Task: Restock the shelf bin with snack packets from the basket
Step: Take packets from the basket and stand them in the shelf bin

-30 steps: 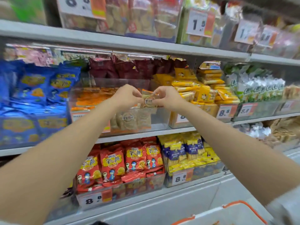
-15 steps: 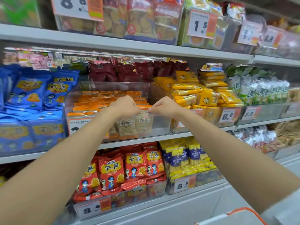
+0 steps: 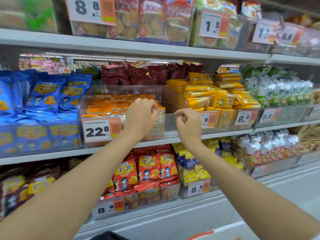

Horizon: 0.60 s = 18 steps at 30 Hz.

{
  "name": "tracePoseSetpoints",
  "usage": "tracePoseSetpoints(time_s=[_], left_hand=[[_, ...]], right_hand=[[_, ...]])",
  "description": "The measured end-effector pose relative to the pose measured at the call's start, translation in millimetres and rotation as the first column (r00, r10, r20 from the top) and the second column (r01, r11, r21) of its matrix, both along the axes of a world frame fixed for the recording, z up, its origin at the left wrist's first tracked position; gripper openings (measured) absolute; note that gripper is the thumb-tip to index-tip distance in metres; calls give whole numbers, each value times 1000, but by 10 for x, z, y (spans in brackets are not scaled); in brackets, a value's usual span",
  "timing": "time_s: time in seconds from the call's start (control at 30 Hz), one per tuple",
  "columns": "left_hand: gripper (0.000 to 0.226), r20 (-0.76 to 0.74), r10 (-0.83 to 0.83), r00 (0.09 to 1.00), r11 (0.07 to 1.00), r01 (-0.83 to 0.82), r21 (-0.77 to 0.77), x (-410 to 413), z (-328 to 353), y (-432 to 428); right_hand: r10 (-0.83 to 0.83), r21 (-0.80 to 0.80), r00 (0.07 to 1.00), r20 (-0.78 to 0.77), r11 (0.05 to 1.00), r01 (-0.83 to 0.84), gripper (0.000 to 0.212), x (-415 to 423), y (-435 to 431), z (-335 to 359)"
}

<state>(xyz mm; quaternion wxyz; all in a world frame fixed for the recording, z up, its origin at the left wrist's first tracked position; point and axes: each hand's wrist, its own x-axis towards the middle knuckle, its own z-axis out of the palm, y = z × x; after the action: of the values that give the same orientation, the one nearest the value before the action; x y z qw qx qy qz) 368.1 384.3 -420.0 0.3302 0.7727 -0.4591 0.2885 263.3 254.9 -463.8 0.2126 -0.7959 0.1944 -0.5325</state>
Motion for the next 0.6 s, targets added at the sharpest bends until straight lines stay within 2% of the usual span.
tracePoseSetpoints(time_s=[0.07,0.13,0.2,0.37,0.47,0.6], left_hand=[[17,53,-95,994,995,94,30,-197,-202,-30],[15,45,-171,984,979,165,121,-407,-462,-101],[14,-32,-211,977,953,212,217,-614,-777,-220],[17,-273,-196,942,862,298,410,-1159,-1712,-588],[16,-433,-161,887,775,385,501,-1494,-2321,-759],[12,-618,-99,780,630,530,568,-1938,-3083,-912]], right_hand=[[-24,-61,1000,10,998,25,17,-194,21,-328],[-18,-72,999,-39,997,15,18,-390,-11,-663],[1,-53,995,-103,999,-7,20,-611,-77,-1002],[10,128,954,-298,991,29,19,-1282,-287,-1924],[28,233,887,-461,968,90,21,-1800,-396,-2569],[116,428,730,-673,866,258,18,-2512,-476,-3321]])
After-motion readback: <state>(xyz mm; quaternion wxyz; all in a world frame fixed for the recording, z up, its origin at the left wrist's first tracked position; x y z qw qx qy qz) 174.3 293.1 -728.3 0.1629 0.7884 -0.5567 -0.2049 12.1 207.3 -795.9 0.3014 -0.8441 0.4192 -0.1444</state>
